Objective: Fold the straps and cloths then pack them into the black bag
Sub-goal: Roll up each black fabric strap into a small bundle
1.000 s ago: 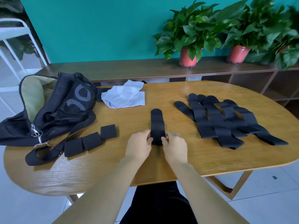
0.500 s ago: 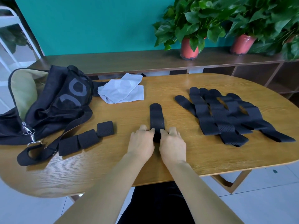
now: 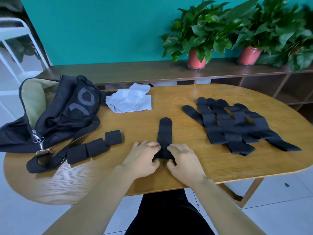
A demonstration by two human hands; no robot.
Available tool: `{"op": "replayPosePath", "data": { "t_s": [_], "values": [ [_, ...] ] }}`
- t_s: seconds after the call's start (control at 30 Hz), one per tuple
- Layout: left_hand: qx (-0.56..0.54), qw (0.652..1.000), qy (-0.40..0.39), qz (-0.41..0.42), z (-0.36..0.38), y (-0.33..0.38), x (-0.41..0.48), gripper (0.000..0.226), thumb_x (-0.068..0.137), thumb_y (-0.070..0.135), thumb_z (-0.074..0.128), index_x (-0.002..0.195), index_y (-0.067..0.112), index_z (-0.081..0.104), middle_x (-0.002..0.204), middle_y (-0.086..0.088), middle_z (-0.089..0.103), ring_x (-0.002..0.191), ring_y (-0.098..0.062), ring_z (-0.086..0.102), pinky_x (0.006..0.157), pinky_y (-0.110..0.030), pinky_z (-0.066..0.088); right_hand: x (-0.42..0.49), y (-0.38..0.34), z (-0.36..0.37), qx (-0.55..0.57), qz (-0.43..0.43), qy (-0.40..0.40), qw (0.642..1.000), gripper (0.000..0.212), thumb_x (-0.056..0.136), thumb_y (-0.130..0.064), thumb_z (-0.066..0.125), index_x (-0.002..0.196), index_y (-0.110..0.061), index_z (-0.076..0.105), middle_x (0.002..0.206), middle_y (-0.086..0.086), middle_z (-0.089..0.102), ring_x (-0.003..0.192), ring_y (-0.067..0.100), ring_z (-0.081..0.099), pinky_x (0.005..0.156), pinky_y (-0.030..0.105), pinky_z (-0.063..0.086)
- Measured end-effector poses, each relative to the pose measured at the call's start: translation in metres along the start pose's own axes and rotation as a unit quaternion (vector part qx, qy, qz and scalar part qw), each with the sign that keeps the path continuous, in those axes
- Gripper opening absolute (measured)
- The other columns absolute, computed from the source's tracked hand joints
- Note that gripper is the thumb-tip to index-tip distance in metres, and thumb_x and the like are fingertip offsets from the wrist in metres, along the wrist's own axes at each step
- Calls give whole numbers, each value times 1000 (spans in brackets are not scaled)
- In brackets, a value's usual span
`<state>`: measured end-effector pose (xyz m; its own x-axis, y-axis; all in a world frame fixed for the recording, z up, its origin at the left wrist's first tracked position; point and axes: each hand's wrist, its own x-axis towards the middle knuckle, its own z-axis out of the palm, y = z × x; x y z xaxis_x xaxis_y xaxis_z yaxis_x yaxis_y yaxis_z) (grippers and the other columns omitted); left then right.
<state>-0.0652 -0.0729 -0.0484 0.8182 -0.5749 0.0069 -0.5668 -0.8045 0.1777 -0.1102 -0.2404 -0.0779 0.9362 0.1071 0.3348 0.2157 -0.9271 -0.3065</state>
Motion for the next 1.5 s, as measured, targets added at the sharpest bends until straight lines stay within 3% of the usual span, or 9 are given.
{"op": "replayPosePath", "data": {
  "t_s": [0.17, 0.27, 0.4, 0.57, 0.73, 0.97, 1.13, 1.37, 1.5],
  "values": [
    [-52, 997, 46, -24, 4, 2, -11, 43, 100, 35, 42, 142, 29, 43, 134, 10, 55, 121, -14, 43, 97, -34, 30, -5, -6, -3, 67, 27, 42, 997, 39, 86, -6, 53, 124, -9, 60, 105, 8, 67, 100, 23, 59, 83, 32, 50],
    [-130, 984, 95, -75, 3, 7, -7, 38, 99, 27, 47, 137, 24, 48, 118, 5, 65, 110, -16, 55, 97, -36, 42, 1, -9, -1, 88, 100, 52, 990, 38, 93, -17, 52, 131, -16, 53, 99, 7, 64, 89, 20, 60, 74, 27, 47],
    [-197, 956, 154, -152, 6, 14, 5, 13, 96, 22, 53, 102, 14, 63, 94, 2, 69, 87, -16, 64, 75, -33, 53, 15, -10, 7, 96, 156, 83, 980, 29, 95, -23, 52, 122, -14, 58, 94, 4, 67, 84, 20, 61, 69, 29, 49],
    [-216, 943, 154, -202, 8, 14, 19, 17, 96, 25, 54, 85, 14, 63, 77, 1, 63, 72, -16, 58, 62, -29, 47, 29, -12, 12, 76, 184, 105, 974, 22, 95, -21, 51, 109, -9, 64, 89, 6, 67, 84, 22, 59, 66, 28, 45],
    [-204, 942, 133, -231, 9, 12, 29, 41, 97, 25, 51, 59, 21, 38, 60, 5, 44, 55, -10, 40, 46, -22, 25, 36, -13, 19, 43, 197, 105, 974, 21, 95, -20, 50, 84, -9, 63, 81, 5, 63, 77, 19, 54, 61, 26, 38],
    [-179, 948, 104, -241, 4, 12, 36, 22, 98, 31, 50, 79, 19, 50, 76, 3, 53, 68, -13, 49, 49, -21, 29, 41, -17, 22, -3, 198, 120, 973, 21, 81, -9, 70, 62, -8, 61, 58, 6, 58, 55, 21, 55, 46, 23, 29],
    [-136, 955, 102, -243, 3, 14, 41, 17, 98, 31, 50, 85, 20, 50, 81, 2, 55, 72, -13, 52, 58, -23, 37, 41, -15, 21, -23, 189, 86, 978, 17, 88, -17, 64, 77, -5, 67, 71, 10, 64, 70, 25, 60, 51, 26, 34],
    [-97, 963, 113, -223, 1, 19, 40, 17, 96, 25, 50, 111, 18, 45, 94, 0, 53, 78, -17, 52, 59, -26, 39, 44, -17, 20, -70, 162, 96, 980, 26, 60, -14, 87, 72, -9, 65, 59, 5, 59, 52, 19, 57, 35, 24, 39],
    [1, 988, 120, -98, 8, 15, 38, 39, 93, 10, 47, 130, 18, 51, 134, 1, 46, 117, -19, 44, 91, -30, 38, 44, -15, 21, -93, 98, 87, 987, 27, 60, 4, 75, 82, -9, 67, 76, 8, 57, 62, 22, 54, 40, 28, 40]
  ]
}}
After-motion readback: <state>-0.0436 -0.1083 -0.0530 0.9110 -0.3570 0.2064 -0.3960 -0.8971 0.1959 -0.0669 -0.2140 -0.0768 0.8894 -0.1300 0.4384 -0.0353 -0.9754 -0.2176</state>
